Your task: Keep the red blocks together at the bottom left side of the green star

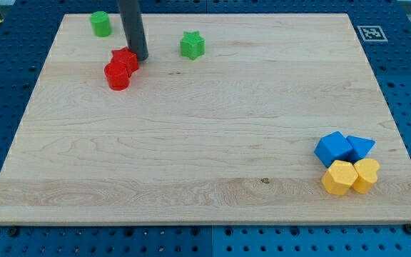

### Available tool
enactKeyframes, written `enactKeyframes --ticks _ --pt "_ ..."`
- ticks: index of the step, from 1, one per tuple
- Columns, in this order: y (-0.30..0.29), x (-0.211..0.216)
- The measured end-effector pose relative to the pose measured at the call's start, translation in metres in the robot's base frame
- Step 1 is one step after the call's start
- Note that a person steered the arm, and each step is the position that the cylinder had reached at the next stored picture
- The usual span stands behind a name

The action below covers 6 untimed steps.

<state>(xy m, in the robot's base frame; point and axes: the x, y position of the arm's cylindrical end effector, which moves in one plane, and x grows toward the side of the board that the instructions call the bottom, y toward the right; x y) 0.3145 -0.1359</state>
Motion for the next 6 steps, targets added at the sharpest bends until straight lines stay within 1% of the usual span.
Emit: enactKeyframes --ticks 1,2,3,4,5,6 --pt "-0.010 -0.010" --pt "-0.010 0.000" --pt "-0.007 0.021" --pt "-0.007 0.020" --pt "-0.024 0.004" --pt "-0.079 -0.014"
